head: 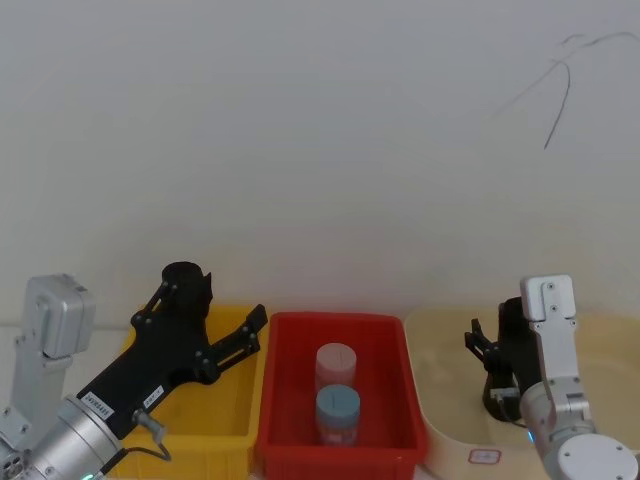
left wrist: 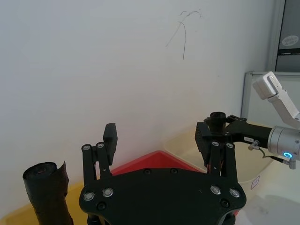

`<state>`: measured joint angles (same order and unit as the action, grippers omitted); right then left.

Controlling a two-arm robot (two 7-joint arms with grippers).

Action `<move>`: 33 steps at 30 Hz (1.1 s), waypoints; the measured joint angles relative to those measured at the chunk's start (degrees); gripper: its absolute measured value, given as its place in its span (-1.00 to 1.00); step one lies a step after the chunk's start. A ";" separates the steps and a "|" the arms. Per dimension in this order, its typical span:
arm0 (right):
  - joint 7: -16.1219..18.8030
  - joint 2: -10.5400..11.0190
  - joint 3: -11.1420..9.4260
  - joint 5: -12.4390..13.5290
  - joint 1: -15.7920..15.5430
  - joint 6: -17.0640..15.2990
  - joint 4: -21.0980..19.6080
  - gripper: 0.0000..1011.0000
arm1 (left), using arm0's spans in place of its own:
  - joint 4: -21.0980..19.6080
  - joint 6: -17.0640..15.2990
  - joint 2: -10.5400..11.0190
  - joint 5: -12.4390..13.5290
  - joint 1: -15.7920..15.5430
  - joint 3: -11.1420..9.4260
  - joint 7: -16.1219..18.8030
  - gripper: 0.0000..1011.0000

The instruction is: Pick up the garbage bag with the one hand and transfer it to the other hand.

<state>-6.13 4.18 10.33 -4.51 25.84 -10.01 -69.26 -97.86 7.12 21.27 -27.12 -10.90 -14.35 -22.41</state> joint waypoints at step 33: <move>10.00 0.65 -2.93 6.55 -7.33 2.32 -19.05 0.98 | 0.10 -0.07 -0.10 0.08 -0.05 -0.02 -0.10 0.98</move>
<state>3.86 4.83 7.40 2.03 18.51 -7.69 -88.31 -97.77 7.05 21.17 -27.05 -10.95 -14.37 -22.51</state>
